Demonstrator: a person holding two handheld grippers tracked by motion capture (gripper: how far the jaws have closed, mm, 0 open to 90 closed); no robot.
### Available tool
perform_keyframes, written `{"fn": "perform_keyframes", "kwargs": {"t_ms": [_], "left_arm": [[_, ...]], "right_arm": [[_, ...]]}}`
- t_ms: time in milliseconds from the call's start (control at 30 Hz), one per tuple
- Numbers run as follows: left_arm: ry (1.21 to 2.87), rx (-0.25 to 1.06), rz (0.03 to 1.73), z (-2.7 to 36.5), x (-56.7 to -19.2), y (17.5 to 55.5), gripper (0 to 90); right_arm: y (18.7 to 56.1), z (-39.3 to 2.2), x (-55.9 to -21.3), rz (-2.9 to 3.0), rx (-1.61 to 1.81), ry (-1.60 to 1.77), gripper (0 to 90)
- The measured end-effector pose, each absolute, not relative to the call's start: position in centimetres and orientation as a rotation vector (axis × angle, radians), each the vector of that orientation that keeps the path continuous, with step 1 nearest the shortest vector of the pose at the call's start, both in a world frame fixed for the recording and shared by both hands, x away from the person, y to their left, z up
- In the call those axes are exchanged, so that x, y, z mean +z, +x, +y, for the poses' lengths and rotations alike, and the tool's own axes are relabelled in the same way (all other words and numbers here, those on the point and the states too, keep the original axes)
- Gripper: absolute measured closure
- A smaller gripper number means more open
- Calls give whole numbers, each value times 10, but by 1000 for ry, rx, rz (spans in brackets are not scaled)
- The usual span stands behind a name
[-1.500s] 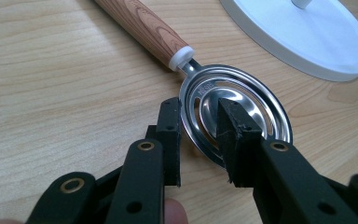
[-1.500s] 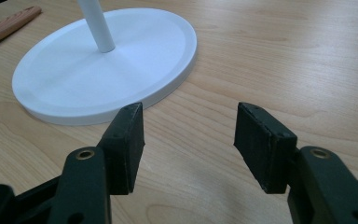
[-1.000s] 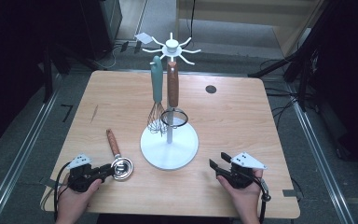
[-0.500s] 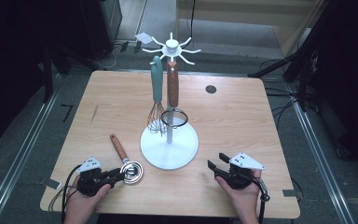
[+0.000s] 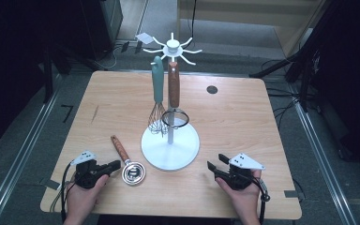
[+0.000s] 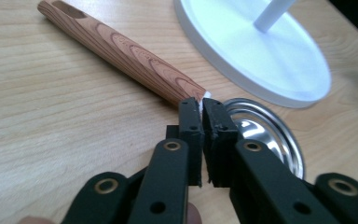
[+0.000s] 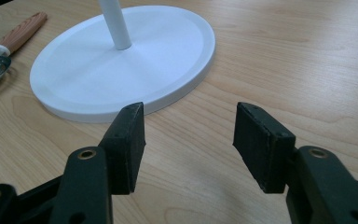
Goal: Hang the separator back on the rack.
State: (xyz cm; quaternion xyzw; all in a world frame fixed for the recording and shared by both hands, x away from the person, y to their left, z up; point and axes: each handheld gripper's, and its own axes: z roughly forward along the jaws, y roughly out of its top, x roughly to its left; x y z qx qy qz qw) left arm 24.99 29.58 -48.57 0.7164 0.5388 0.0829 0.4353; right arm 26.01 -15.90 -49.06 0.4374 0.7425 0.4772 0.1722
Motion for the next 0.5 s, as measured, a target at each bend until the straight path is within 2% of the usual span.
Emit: {"fn": "perform_keyframes", "kwargs": {"t_ms": [500], "left_arm": [[1890,198,1298,271,-488,247,871]], "right_arm": [[261,-160,-492,2116,1371,1249,452]]}}
